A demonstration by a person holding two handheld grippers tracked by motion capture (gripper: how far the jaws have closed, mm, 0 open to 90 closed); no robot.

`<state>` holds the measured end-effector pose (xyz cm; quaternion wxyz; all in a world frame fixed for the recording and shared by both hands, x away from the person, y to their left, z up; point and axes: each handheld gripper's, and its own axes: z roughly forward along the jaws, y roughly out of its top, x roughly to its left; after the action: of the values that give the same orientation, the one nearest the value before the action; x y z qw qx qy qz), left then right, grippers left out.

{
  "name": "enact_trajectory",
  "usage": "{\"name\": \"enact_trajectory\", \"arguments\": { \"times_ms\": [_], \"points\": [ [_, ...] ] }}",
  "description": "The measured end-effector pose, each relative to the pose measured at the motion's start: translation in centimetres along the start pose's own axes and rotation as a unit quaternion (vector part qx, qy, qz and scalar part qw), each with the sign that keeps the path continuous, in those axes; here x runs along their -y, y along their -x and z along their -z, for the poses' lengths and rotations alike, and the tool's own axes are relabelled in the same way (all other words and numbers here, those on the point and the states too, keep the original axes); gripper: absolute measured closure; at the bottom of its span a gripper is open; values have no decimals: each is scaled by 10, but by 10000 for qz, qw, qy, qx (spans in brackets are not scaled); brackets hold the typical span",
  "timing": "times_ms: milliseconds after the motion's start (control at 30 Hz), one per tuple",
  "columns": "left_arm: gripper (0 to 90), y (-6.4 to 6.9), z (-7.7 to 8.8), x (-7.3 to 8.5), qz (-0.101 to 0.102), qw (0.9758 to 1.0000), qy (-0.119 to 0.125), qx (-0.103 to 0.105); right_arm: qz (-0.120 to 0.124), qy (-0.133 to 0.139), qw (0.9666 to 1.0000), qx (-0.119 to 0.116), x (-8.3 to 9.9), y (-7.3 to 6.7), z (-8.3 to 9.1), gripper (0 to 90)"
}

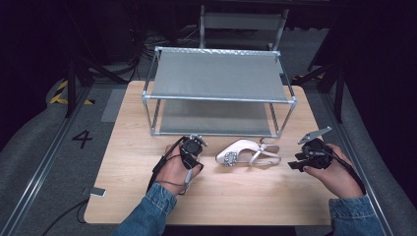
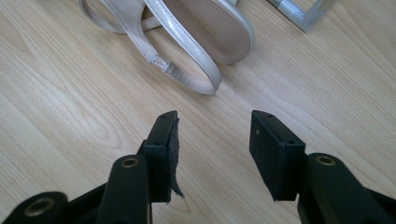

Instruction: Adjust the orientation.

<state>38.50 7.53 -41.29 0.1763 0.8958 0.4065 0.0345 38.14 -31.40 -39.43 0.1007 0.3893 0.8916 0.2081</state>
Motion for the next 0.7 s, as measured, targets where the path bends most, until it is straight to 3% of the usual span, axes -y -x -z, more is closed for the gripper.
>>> {"name": "enact_trajectory", "arguments": {
  "times_ms": [133, 300, 633, 700],
  "points": [
    [824, -6, 2, 3, 156, 9998, 105, 102, 0, 17, 10000, -10, 0, 0, 1, 533],
    [853, -9, 4, 5, 154, 9997, 80, 145, -17, 28, 10000, -19, 1, 2, 1, 532],
    [858, -18, 30, 8, 49, 9993, 324, -203, -43, 32, 10000, -19, 2, 2, 1, 531],
    [858, -20, 33, 8, 68, 9991, 363, -193, -44, 30, 10000, -26, 2, 3, 0, 531]
  ]
}}
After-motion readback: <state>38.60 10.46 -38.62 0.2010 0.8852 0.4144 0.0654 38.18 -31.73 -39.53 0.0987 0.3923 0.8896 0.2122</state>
